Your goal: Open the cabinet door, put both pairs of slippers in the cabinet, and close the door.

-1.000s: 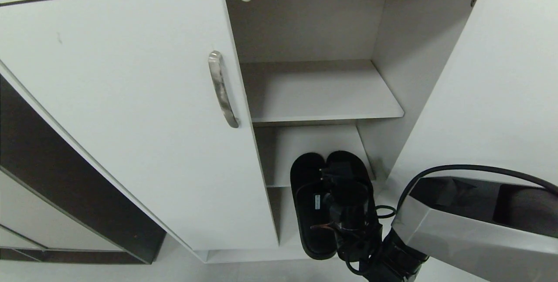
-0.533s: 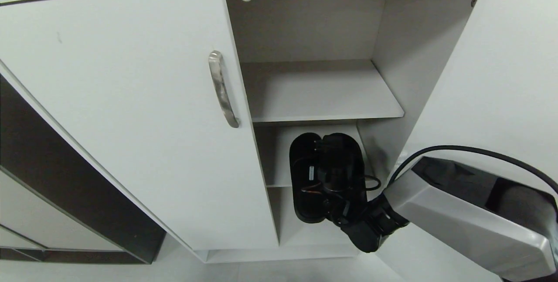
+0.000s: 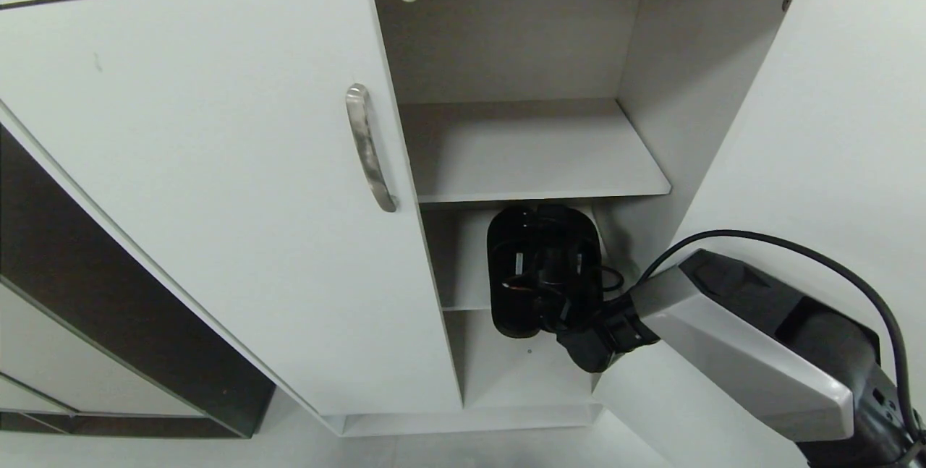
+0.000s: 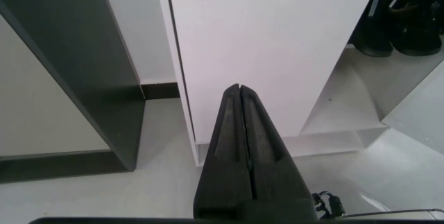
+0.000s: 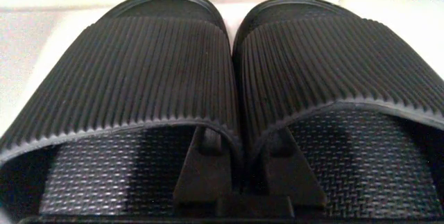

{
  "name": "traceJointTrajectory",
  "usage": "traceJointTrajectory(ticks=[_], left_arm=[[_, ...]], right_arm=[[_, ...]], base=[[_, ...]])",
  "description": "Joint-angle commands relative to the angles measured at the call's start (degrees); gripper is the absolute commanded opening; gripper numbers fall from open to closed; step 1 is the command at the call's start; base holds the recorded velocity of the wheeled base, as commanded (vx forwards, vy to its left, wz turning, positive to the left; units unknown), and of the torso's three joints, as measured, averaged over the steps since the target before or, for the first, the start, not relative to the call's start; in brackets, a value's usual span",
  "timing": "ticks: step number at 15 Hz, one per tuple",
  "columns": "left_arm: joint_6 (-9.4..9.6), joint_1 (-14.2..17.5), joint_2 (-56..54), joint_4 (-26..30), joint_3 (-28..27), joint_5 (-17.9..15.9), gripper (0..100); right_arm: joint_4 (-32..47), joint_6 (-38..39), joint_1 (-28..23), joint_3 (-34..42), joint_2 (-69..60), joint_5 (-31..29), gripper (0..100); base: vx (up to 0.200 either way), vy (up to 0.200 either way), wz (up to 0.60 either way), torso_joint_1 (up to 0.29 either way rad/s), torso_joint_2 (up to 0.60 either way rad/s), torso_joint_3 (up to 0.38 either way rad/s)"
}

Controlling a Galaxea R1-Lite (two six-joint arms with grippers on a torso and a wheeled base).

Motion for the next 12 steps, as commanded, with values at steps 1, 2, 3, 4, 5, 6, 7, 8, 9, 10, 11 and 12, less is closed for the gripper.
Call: traceJointTrajectory(ticks=[1,2,3,4,5,6,7,8,9,10,11,12], left_arm=[[-0.05,0.01,0.07,-0.01,0.0,-0.01,0],[-0.05,0.01,0.07,-0.01,0.0,0.07,0],[-0.05,0.01,0.07,-0.01,0.0,-0.01,0],[-0.05,0.01,0.07,-0.01,0.0,0.07,0],[-0.05,0.01,0.07,-0.01,0.0,0.07,0],[-0.05,0.01,0.07,-0.01,0.0,0.07,0],[-0.05,0.01,0.07,-0.01,0.0,0.07,0],[-0.13,0.01,0.07,-0.01,0.0,0.07,0],[-0.13,0.01,0.07,-0.01,0.0,0.16,0],[-0.13,0.01,0.07,-0.01,0.0,0.07,0],[-0.05,0.01,0.07,-0.01,0.0,0.07,0],[-0.05,0.01,0.07,-0.01,0.0,0.07,0]], right_arm=[[1.65,0.02,-0.45,-3.53,0.96,-0.03,0],[3.85,0.02,-0.62,-5.99,1.05,-0.03,0],[4.9,0.02,-0.71,-7.13,1.05,-0.03,0],[5.43,0.02,-0.62,-8.01,1.14,-0.03,0],[6.04,0.02,-0.62,-8.54,1.23,-0.03,0],[6.48,0.02,-0.62,-8.8,1.32,-0.03,0],[7.01,0.02,-0.62,-8.8,1.49,0.24,0],[7.19,0.02,-0.62,-8.89,1.75,0.59,0],[7.8,0.02,-0.62,-9.41,2.11,0.94,0],[8.33,0.02,-0.62,-10.38,2.72,0.85,0],[8.42,0.02,-0.62,-10.82,3.07,0.85,0],[9.03,0.02,-0.62,-11.17,3.42,0.85,0]], base=[[0.0,0.0,0.0,0.0,0.0,0.0],[0.0,0.0,0.0,0.0,0.0,0.0],[0.0,0.0,0.0,0.0,0.0,0.0],[0.0,0.0,0.0,0.0,0.0,0.0],[0.0,0.0,0.0,0.0,0.0,0.0],[0.0,0.0,0.0,0.0,0.0,0.0],[0.0,0.0,0.0,0.0,0.0,0.0],[0.0,0.0,0.0,0.0,0.0,0.0],[0.0,0.0,0.0,0.0,0.0,0.0],[0.0,0.0,0.0,0.0,0.0,0.0],[0.0,0.0,0.0,0.0,0.0,0.0],[0.0,0.0,0.0,0.0,0.0,0.0]])
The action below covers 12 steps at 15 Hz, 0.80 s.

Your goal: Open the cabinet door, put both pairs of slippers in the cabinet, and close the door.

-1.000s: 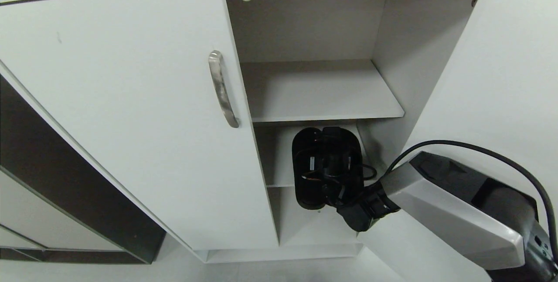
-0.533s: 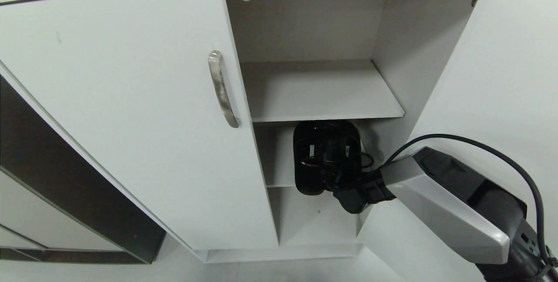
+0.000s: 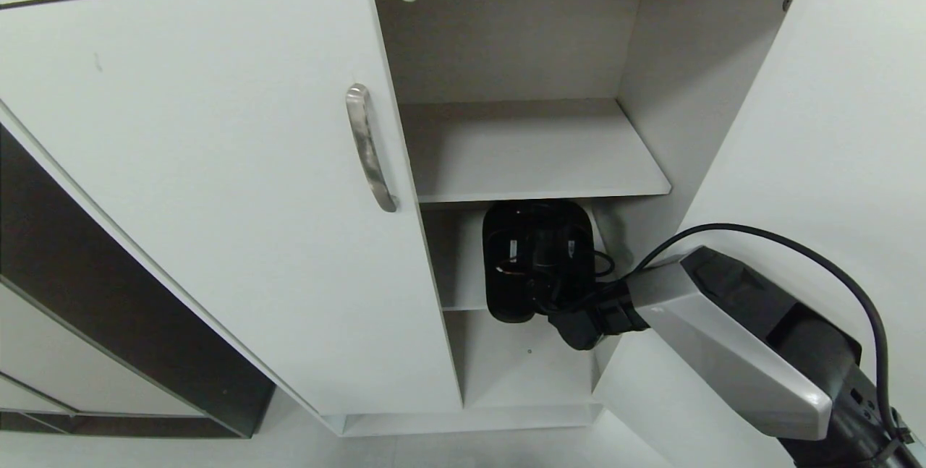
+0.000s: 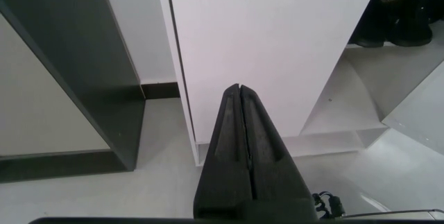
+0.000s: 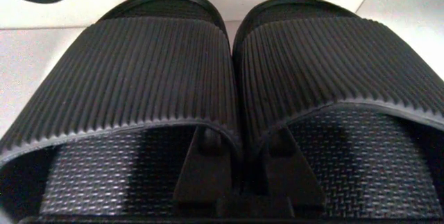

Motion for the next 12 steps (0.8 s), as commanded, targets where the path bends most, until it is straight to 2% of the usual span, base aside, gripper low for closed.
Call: traceJointTrajectory(ticks=[1,8,9,12], left_arm=[[0.02,0.01,0.07,-0.01,0.0,-0.01,0],[-0.07,0.01,0.07,-0.01,0.0,-0.01,0],[-0.07,0.01,0.07,-0.01,0.0,-0.01,0],[0.02,0.01,0.07,-0.01,0.0,-0.01,0]], right_arm=[[0.42,0.02,0.04,-0.79,0.91,0.0,0],[0.42,0.02,0.12,-0.88,1.61,0.0,0],[0.42,0.02,0.21,-0.88,1.61,0.0,100],[0.42,0.02,0.48,-0.53,1.26,-0.09,100]], base=[[0.0,0.0,0.0,0.0,0.0,0.0],[0.0,0.0,0.0,0.0,0.0,0.0],[0.0,0.0,0.0,0.0,0.0,0.0],[0.0,0.0,0.0,0.0,0.0,0.0]])
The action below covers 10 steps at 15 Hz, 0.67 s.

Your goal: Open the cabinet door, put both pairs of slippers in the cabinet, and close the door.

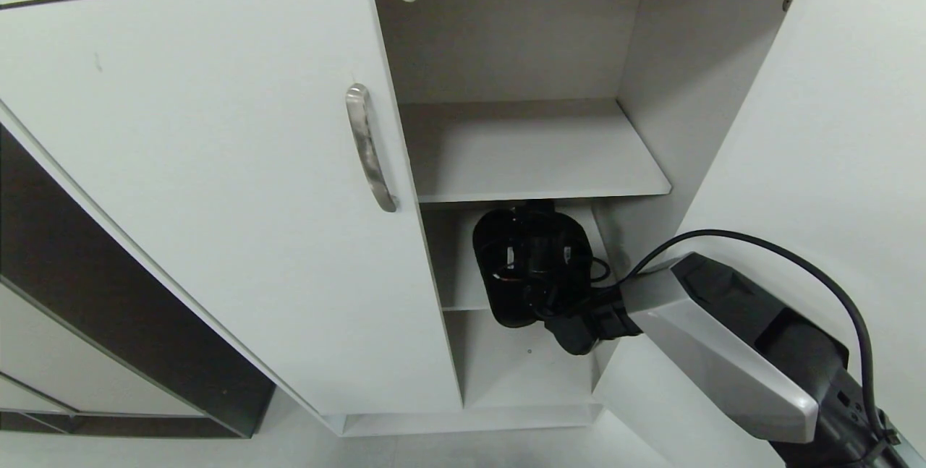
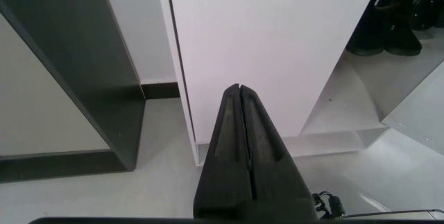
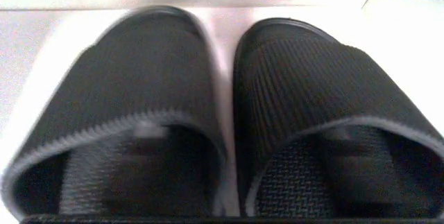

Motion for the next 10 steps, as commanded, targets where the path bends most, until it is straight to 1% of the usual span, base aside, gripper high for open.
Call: traceJointTrajectory(ticks=[1,5,7,8,10], left_arm=[[0.04,0.01,0.07,-0.01,0.0,0.0,0],[-0.05,0.01,0.07,-0.01,0.0,0.0,0],[-0.05,0.01,0.07,-0.01,0.0,0.0,0],[-0.05,0.01,0.07,-0.01,0.0,0.0,0],[0.04,0.01,0.07,-0.01,0.0,0.0,0]], right_arm=[[-0.16,0.02,0.31,0.48,-0.37,-0.12,100],[-1.48,0.02,1.63,5.14,-2.74,-0.56,100],[-3.76,0.02,2.86,9.18,-5.38,-1.35,100],[-4.55,0.02,3.56,11.99,-6.96,-1.52,100],[-9.74,0.02,5.93,22.71,-11.97,-1.61,100]], base=[[0.0,0.0,0.0,0.0,0.0,0.0],[0.0,0.0,0.0,0.0,0.0,0.0],[0.0,0.0,0.0,0.0,0.0,0.0],[0.0,0.0,0.0,0.0,0.0,0.0],[0.0,0.0,0.0,0.0,0.0,0.0]])
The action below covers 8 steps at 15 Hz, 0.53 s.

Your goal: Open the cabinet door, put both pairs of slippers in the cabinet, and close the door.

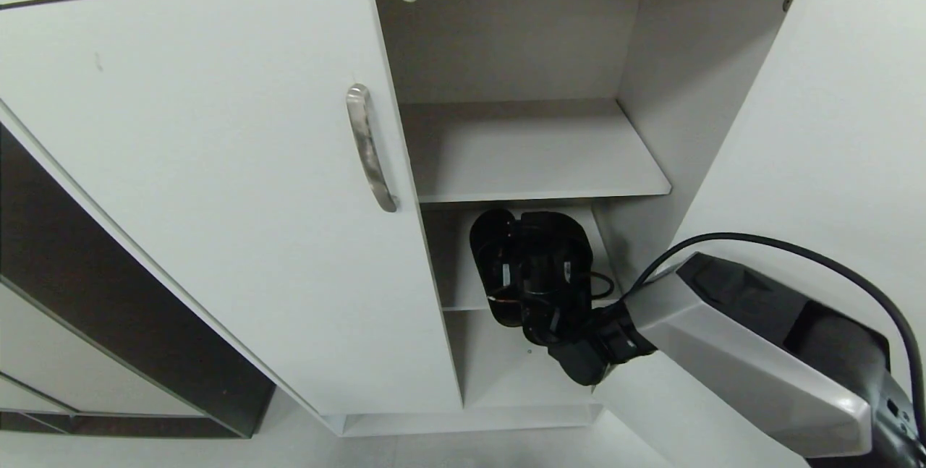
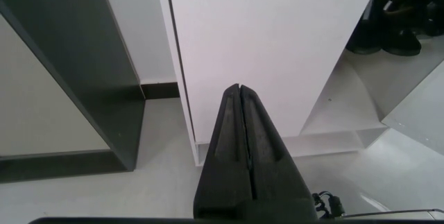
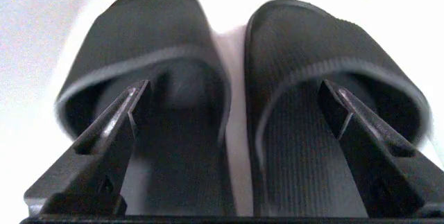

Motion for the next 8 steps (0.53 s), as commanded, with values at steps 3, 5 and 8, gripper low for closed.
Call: traceJointTrajectory(ticks=[3,5,8], left_arm=[[0.1,0.01,0.07,-0.01,0.0,-0.01,0],[0.1,0.01,0.07,-0.01,0.0,-0.1,0],[0.19,0.01,0.07,-0.01,0.0,-0.19,0]], right_arm=[[-11.49,0.0,5.9,26.01,-12.19,-0.2,100],[-17.55,-0.09,7.48,33.74,-14.39,-0.2,100],[-18.26,-0.36,8.01,33.92,-14.21,-0.2,100]], base=[[0.0,0.0,0.0,0.0,0.0,0.0],[0.0,0.0,0.0,0.0,0.0,0.0],[-0.133,0.0,0.0,0.002,0.0,0.003]])
